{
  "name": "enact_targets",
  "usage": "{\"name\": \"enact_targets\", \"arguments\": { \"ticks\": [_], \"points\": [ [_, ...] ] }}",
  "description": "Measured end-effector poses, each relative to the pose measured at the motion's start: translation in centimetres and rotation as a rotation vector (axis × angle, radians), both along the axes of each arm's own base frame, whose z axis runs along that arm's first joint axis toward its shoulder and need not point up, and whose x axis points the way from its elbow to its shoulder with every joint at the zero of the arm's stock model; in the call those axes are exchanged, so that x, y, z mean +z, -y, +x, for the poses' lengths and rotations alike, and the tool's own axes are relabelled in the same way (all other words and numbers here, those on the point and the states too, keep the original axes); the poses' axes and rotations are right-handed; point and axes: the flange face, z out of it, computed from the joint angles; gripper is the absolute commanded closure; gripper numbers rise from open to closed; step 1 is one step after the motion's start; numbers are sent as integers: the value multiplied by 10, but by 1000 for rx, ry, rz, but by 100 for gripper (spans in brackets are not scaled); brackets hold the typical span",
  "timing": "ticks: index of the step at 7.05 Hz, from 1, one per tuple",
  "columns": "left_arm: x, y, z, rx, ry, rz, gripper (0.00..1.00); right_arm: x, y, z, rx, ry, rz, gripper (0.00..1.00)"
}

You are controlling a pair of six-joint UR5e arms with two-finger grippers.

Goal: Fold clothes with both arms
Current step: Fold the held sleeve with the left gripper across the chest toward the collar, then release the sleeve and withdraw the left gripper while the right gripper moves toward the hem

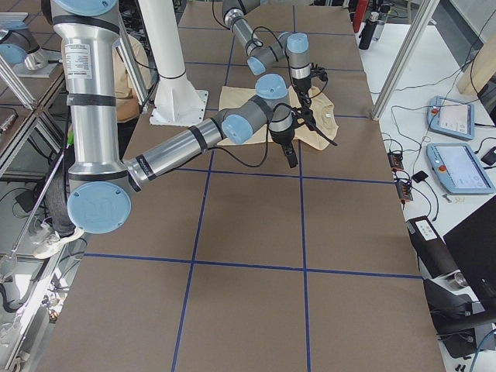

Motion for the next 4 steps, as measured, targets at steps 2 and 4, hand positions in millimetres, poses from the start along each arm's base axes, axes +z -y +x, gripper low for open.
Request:
{"name": "enact_targets", "arguments": {
  "ticks": [2, 4],
  "points": [
    [-1, -1, 15, -49, -42, -27, 1, 0, 0, 0, 0, 0, 0, 0],
    [-20, -7, 20, -53, -68, -12, 1, 0, 0, 0, 0, 2, -1, 0]
  ]
}}
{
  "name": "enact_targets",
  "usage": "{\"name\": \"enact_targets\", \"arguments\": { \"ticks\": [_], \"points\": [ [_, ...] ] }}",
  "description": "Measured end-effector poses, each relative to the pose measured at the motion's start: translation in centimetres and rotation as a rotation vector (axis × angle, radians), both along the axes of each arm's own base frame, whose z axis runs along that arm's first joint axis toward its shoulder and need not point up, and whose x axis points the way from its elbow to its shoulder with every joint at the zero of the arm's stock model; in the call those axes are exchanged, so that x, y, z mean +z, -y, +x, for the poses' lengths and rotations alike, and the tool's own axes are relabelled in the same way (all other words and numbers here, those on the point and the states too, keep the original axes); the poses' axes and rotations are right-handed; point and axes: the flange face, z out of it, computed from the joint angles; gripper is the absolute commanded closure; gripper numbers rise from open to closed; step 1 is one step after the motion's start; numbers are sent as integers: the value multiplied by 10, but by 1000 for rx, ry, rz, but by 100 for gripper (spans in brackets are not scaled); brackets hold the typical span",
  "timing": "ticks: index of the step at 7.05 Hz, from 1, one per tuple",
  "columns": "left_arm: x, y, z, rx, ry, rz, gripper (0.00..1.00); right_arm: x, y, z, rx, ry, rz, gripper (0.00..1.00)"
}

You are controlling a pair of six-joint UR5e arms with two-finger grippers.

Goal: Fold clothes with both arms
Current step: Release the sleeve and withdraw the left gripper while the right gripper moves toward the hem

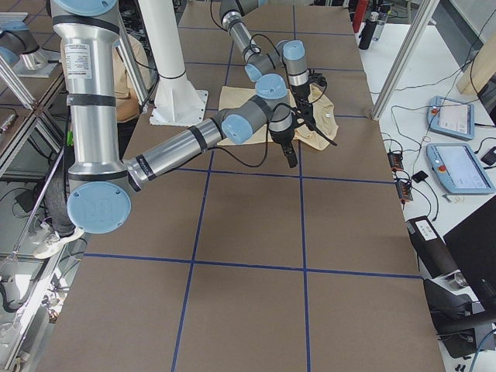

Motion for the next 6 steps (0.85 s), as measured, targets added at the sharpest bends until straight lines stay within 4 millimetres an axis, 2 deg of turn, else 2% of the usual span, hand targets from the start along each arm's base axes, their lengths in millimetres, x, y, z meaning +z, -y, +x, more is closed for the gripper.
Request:
{"name": "enact_targets", "arguments": {
  "ticks": [2, 3, 4, 5, 6],
  "points": [
    [-23, -17, -7, 52, -32, 46, 1, -6, 0, -1, 30, 19, -24, 0],
    [-21, -32, -21, 103, -37, 57, 1, -13, -1, -4, 60, 45, -47, 0],
    [-6, -52, -47, 146, -22, 76, 1, -20, -6, -14, 85, 78, -71, 0],
    [34, -81, -91, 186, 3, 121, 1, -27, -13, -30, 105, 118, -101, 0],
    [88, -116, -146, 221, 23, 181, 1, -35, -26, -49, 116, 151, -129, 0]
  ]
}}
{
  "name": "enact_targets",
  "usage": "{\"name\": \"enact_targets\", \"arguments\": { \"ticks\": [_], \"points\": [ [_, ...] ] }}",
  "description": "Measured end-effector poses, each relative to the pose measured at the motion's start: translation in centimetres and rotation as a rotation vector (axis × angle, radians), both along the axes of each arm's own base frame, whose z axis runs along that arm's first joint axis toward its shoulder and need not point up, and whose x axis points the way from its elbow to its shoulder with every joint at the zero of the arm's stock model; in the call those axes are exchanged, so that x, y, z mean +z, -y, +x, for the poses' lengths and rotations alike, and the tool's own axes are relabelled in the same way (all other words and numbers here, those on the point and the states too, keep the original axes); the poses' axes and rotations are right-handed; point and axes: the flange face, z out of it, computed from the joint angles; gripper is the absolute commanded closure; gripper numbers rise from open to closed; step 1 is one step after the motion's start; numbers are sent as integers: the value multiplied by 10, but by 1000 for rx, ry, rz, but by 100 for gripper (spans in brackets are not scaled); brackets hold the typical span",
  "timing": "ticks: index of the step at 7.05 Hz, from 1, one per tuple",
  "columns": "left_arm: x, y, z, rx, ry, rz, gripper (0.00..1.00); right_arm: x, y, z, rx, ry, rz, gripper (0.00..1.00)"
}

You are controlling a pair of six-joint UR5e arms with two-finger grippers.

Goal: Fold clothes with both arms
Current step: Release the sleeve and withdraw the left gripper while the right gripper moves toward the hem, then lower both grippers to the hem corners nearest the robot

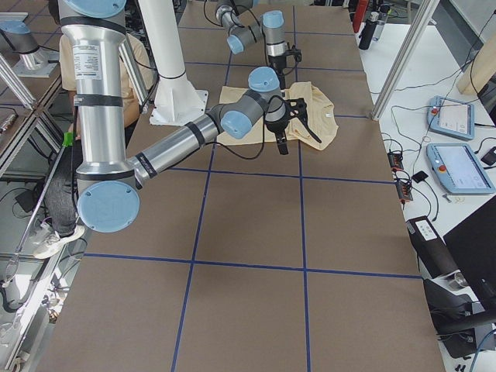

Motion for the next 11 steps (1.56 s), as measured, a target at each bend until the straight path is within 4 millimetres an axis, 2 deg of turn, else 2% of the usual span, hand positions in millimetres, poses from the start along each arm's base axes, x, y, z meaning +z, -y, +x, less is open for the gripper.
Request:
{"name": "enact_targets", "arguments": {
  "ticks": [1, 2, 3, 5, 6, 7, 8, 9, 11],
  "points": [
    [48, -31, -51, 28, 17, 58, 1, -11, -20, -26, 12, 16, -20, 0],
    [82, -53, -87, 49, 40, 98, 1, -19, -43, -59, 33, 14, -35, 0],
    [109, -67, -104, 60, 70, 116, 1, -24, -69, -99, 60, 4, -48, 0],
    [161, -98, -99, 68, 118, 140, 1, -27, -132, -176, 118, -9, -51, 0],
    [187, -118, -93, 67, 118, 151, 1, -29, -158, -199, 127, -6, -43, 0],
    [205, -140, -84, 63, 110, 140, 1, -31, -174, -212, 129, -3, -37, 0],
    [212, -162, -71, 61, 97, 112, 5, -32, -181, -217, 130, 0, -34, 0],
    [214, -184, -58, 65, 83, 76, 13, -33, -183, -219, 131, 2, -33, 0],
    [215, -223, -36, 79, 65, 3, 18, -35, -184, -220, 132, 5, -31, 0]
  ]
}}
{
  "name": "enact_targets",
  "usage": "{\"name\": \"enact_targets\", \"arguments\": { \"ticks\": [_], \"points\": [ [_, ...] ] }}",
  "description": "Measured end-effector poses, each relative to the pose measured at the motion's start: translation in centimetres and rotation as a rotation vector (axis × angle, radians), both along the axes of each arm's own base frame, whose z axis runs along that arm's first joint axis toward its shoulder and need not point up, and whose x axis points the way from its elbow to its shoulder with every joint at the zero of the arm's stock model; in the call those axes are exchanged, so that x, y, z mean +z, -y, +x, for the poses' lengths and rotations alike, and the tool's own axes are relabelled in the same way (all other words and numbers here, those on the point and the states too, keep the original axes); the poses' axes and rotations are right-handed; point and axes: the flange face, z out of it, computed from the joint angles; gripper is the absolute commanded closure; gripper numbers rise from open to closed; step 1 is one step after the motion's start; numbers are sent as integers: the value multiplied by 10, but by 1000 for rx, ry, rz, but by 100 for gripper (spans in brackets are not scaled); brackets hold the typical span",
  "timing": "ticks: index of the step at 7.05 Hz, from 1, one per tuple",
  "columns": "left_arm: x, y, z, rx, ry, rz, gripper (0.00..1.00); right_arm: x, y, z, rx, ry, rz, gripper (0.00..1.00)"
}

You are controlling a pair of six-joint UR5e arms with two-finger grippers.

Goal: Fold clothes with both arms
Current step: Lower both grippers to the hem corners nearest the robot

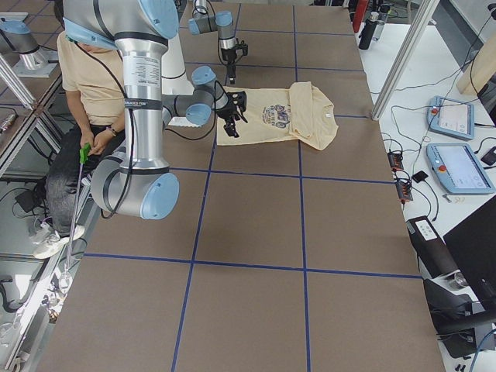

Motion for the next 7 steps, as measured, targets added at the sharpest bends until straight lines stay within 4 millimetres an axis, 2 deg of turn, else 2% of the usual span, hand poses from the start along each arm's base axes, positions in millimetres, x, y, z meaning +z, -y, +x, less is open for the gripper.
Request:
{"name": "enact_targets", "arguments": {
  "ticks": [3, 4, 7],
  "points": [
    [6, -22, 14, 20, 8, -38, 24, 0, 0, 0, 1, 1, 1, 0],
    [8, -24, 16, 25, 12, -40, 25, -1, 0, 0, 1, 1, 2, 0],
    [14, -26, 23, 30, 25, -44, 39, -1, 0, 0, 2, 2, 2, 0]
  ]
}}
